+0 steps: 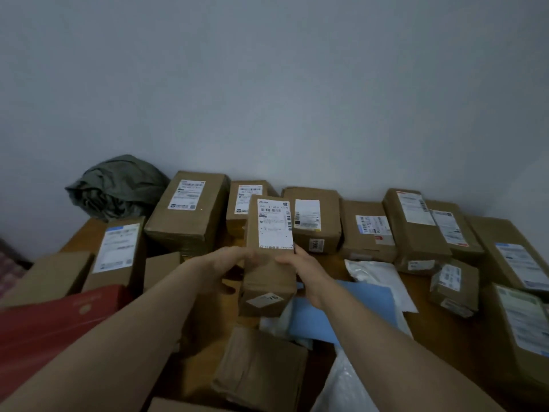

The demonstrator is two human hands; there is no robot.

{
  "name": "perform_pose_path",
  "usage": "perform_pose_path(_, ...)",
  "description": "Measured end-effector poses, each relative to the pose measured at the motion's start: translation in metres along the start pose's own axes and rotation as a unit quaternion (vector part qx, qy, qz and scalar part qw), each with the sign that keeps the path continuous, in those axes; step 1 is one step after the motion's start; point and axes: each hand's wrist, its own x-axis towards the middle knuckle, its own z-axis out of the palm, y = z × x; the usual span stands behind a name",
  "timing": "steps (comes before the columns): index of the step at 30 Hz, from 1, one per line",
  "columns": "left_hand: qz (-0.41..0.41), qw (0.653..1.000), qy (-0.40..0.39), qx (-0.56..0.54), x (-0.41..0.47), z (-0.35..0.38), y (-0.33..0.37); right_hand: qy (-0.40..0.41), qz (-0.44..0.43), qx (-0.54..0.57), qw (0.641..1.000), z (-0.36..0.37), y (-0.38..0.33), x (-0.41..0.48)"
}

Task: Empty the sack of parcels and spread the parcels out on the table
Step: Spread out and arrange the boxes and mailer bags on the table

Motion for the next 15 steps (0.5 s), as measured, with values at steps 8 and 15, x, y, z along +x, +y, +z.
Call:
perform_pose_path(8, 0.025, 0.993, 0.103, -0.047, -0.006, -0.053, -0.036, -0.026, -0.038, -0.043, 0.998, 0.075, 0.005, 0.015)
perform_pose_path(15, 0.099, 0.92, 0.35, 0.144, -0.008, -0.07, -0.053, 0.166, -0.205, -0.379, 0.887, 0.099, 0.015, 0.028)
